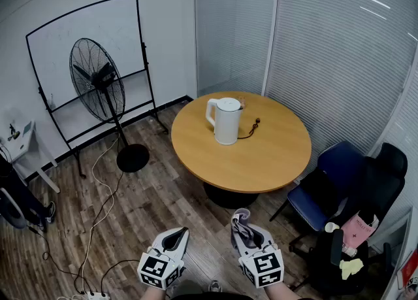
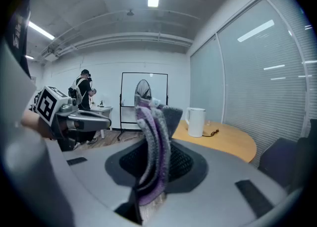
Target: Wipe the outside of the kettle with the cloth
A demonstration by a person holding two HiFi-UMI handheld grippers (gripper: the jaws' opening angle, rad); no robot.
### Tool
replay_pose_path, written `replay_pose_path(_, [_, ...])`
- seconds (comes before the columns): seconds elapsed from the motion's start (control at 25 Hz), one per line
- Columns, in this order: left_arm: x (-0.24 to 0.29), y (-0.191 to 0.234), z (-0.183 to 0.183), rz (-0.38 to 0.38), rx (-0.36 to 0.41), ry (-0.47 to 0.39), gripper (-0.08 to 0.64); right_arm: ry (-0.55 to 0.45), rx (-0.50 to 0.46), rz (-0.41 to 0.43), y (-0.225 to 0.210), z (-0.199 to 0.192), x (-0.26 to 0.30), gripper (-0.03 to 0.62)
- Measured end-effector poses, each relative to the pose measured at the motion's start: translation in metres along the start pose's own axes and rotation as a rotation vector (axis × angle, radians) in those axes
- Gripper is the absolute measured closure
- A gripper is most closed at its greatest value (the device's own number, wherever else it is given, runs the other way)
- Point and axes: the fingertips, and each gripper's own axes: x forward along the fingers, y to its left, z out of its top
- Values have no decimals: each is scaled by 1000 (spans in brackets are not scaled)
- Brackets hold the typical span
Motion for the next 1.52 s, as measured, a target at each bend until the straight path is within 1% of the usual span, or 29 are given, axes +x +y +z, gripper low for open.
replay_pose_path(0.12, [2,6,-5,4,-5,1,549,-3,33,4,-1,4,7,498])
replay_pose_path(0.28, [5,27,-14,52,-34,14,549,18,60,20,-2,-3,25,497])
replay_pose_path(0.48, [21,67,-13,52,-44,-8,549,30,83,-13,-8,4,61,497])
replay_pose_path(0.6, [38,94,-5,5,-42,-23,549,34,103,-49,-14,13,91,497])
replay_pose_path(0.8, [65,150,4,-62,-34,-18,548,51,132,-108,-13,29,143,497])
replay_pose_path(1.12, [94,229,22,-169,-7,-23,548,27,183,-219,-8,59,215,497])
replay_pose_path(1.24, [102,251,21,-205,0,-9,548,24,209,-262,-8,63,231,497])
replay_pose_path(1.36, [117,268,17,-225,-7,9,548,26,229,-294,-11,63,242,497])
replay_pose_path(1.52, [140,273,12,-265,-34,25,548,54,241,-322,-21,59,253,497])
